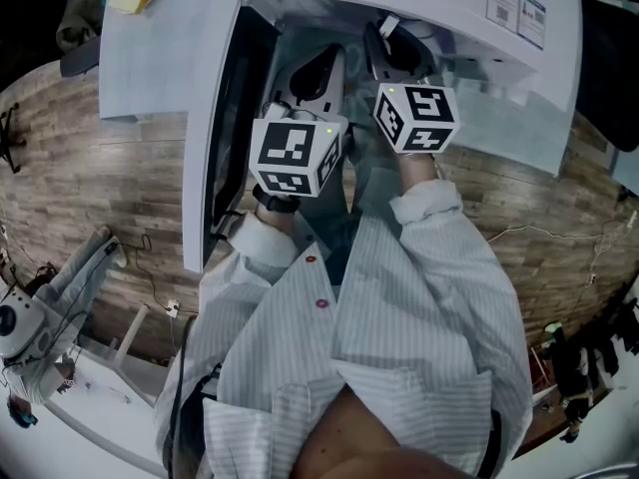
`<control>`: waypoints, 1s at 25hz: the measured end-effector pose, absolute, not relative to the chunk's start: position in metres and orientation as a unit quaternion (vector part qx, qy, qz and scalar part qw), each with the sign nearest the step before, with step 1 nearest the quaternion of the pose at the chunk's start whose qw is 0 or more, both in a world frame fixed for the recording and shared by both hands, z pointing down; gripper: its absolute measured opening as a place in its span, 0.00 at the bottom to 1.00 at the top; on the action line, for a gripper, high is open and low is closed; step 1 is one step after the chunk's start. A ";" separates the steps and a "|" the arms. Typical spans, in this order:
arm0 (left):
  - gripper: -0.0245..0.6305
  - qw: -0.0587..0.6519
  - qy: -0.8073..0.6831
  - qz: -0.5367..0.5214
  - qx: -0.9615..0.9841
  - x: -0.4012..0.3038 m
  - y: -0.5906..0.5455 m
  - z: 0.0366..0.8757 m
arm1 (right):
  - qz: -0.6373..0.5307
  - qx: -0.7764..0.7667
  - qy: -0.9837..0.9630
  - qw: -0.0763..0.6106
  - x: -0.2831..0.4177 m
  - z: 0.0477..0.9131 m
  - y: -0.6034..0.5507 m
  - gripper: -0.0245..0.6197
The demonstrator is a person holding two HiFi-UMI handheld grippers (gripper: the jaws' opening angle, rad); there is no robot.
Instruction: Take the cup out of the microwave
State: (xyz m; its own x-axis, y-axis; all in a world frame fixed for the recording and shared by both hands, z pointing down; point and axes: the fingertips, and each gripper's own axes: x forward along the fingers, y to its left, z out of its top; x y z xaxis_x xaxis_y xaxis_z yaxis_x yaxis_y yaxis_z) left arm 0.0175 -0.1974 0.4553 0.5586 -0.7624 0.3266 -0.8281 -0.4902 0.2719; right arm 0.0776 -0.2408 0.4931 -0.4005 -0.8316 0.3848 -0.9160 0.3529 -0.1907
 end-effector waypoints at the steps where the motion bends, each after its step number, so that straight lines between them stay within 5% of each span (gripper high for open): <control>1: 0.05 0.202 -0.463 0.081 0.859 0.017 -0.198 0.455 | 0.189 0.533 -0.817 0.113 0.076 0.493 -0.240 0.16; 25: 0.05 0.192 -0.476 0.077 0.855 0.014 -0.198 0.445 | 0.196 0.511 -0.831 0.093 0.066 0.482 -0.230 0.15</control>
